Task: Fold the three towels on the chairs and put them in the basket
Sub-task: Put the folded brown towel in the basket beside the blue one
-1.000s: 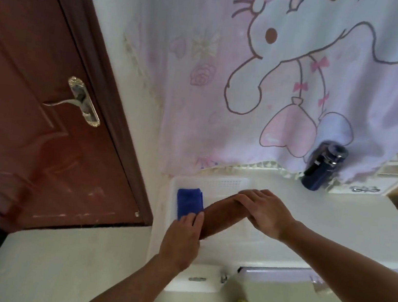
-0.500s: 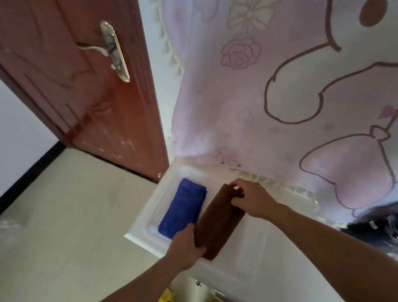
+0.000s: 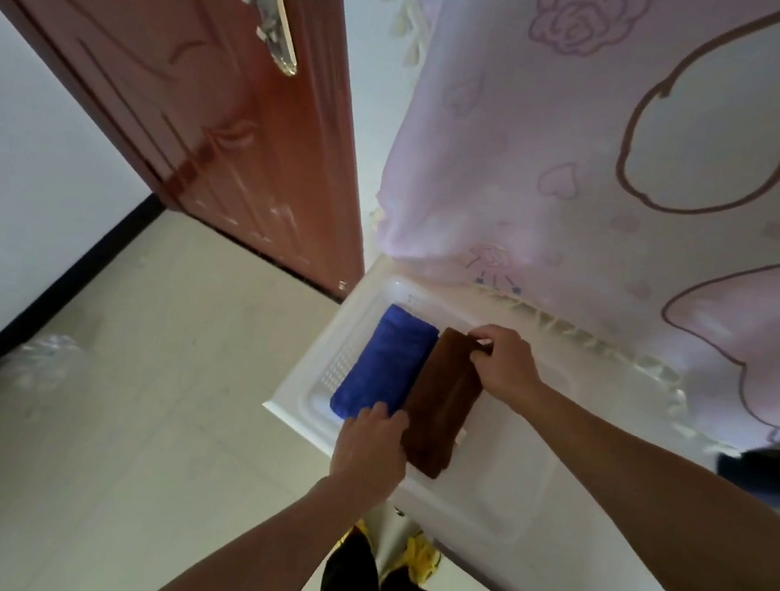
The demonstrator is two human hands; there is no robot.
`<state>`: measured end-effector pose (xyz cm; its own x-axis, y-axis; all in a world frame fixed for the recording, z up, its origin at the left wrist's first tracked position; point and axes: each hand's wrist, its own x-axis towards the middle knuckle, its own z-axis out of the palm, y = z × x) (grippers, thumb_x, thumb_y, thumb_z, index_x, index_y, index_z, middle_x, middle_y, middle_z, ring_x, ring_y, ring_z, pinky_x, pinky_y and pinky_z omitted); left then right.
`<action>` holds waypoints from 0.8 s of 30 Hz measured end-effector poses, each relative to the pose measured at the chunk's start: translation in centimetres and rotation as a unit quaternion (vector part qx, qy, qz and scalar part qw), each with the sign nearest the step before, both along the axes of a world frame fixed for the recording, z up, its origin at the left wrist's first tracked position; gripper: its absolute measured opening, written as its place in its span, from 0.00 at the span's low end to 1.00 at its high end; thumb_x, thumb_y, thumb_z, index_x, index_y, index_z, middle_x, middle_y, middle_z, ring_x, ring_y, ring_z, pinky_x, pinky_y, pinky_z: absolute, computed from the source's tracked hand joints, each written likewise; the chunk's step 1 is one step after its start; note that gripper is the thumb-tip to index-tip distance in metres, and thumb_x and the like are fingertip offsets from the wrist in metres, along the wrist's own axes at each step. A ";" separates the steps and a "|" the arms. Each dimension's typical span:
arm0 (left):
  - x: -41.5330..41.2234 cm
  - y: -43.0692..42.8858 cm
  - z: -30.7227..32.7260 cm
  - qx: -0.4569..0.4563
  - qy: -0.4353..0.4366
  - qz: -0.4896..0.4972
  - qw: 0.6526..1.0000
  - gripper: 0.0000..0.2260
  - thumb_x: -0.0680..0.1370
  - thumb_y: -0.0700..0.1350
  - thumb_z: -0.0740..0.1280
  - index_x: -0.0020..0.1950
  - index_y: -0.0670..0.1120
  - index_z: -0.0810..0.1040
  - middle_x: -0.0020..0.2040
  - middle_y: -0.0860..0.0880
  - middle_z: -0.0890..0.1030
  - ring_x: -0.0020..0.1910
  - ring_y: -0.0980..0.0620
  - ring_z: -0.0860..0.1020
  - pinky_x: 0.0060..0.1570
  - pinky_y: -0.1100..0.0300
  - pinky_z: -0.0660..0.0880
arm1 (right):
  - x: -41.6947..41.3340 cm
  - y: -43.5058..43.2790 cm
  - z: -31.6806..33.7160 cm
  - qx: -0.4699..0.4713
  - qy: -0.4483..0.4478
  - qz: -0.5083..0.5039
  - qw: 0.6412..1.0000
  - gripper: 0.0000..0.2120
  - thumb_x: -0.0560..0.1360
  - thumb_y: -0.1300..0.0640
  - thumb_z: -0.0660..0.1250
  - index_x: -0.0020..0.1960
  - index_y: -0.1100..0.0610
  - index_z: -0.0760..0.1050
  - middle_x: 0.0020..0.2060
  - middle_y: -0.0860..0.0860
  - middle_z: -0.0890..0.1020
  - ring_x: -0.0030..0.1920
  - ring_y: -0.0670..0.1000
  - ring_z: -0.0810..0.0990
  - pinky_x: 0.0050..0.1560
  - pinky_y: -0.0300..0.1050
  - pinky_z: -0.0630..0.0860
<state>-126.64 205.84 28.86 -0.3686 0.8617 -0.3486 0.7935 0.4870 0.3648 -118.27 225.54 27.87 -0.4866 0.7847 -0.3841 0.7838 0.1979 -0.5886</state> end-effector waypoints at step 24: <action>-2.8 1.1 -0.7 -0.136 0.035 -0.295 0.945 0.20 0.83 0.54 0.48 0.68 0.51 0.71 0.66 0.46 0.67 0.61 0.44 0.65 0.62 0.45 0.63 | -1.3 -1.3 -1.5 0.128 -0.166 0.266 0.941 0.22 0.74 0.63 0.65 0.66 0.51 0.67 0.60 0.54 0.71 0.58 0.55 0.72 0.55 0.48 0.72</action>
<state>-129.49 206.92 28.14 0.1169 0.8069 -0.5790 0.9739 0.0212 0.2261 -119.57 224.22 26.34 -0.7240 0.5510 -0.4151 0.6652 0.7171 -0.2084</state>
